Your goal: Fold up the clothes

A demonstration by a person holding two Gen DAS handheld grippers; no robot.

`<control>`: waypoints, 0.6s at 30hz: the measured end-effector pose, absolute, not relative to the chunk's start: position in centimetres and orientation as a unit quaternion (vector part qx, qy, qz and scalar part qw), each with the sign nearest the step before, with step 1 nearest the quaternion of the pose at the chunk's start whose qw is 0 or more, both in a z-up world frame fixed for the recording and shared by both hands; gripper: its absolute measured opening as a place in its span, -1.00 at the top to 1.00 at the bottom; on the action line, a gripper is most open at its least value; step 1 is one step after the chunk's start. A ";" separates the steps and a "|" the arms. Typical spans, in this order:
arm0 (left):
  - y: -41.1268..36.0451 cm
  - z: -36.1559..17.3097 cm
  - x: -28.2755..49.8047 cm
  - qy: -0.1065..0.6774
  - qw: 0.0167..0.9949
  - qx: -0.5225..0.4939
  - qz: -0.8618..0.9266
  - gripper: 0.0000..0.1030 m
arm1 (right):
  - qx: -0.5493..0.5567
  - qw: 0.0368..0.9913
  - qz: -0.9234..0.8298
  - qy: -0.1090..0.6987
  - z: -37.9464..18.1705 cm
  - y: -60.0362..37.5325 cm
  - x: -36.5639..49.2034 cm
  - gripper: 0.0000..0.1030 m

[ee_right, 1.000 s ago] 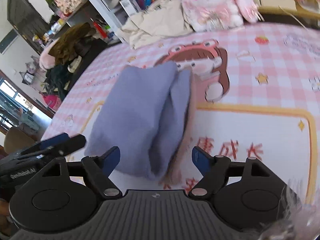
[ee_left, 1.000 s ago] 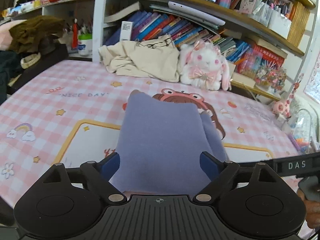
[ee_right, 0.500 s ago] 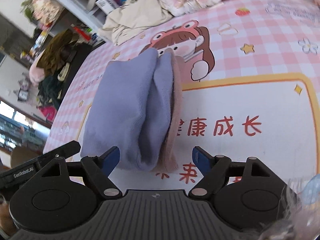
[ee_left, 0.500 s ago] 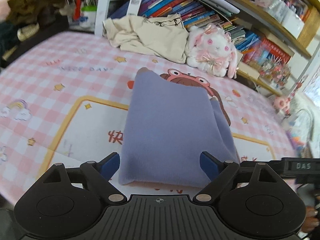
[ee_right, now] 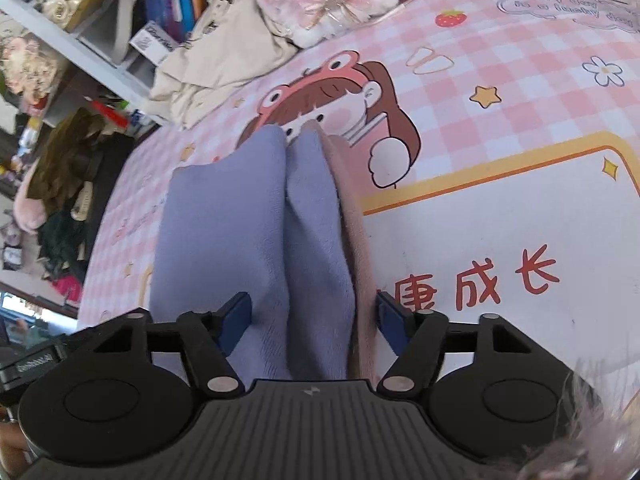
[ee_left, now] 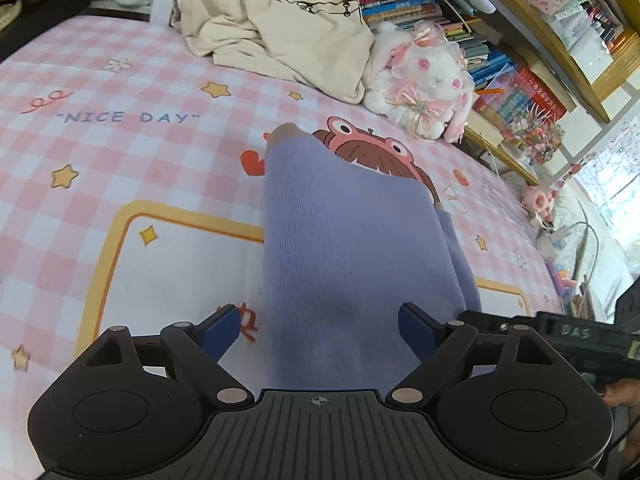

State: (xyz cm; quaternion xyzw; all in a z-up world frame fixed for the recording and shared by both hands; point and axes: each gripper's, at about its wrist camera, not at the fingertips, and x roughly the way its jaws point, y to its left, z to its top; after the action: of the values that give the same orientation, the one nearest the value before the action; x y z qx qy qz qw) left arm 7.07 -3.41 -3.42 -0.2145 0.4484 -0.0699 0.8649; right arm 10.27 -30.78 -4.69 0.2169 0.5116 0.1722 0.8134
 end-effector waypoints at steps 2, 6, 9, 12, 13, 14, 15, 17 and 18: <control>-3.1 -3.8 7.8 0.452 0.861 -0.220 -0.080 -0.70 | 0.224 0.810 0.167 0.515 -5.1 -30.7 10.7 -0.25; -3.2 -4.7 9.1 0.464 0.853 -0.224 -0.087 -0.63 | 0.235 0.805 0.165 0.519 -5.5 -30.6 11.3 -0.17; -3.3 -5.3 9.6 0.470 0.847 -0.231 -0.091 -0.46 | 0.227 0.805 0.171 0.520 -5.6 -30.2 11.6 -0.04; -3.3 -5.4 9.7 0.469 0.848 -0.229 -0.092 -0.40 | 0.222 0.807 0.172 0.519 -5.5 -29.9 11.6 0.02; -3.4 -5.4 9.6 0.469 0.848 -0.228 -0.091 -0.39 | 0.219 0.810 0.172 0.517 -5.4 -29.8 11.4 0.03; -3.5 -5.4 9.6 0.469 0.849 -0.227 -0.091 -0.37 | 0.216 0.812 0.173 0.514 -5.3 -29.8 11.3 0.07; -3.5 -5.4 9.6 0.468 0.850 -0.226 -0.091 -0.31 | 0.214 0.815 0.174 0.510 -5.3 -29.7 11.1 0.16; -3.7 -5.3 9.5 0.467 0.852 -0.220 -0.089 -0.20 | 0.206 0.821 0.177 0.503 -4.9 -29.5 10.8 0.36; -4.1 -5.0 9.3 0.467 0.855 -0.208 -0.087 -0.12 | 0.189 0.829 0.179 0.495 -4.4 -29.1 10.5 0.53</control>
State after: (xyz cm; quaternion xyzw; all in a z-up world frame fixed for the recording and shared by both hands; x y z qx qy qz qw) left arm 9.34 -4.11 -5.03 -0.2080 0.4669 -0.0867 0.8551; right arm 10.48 -29.11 -4.43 0.1894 0.4951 0.1793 0.8288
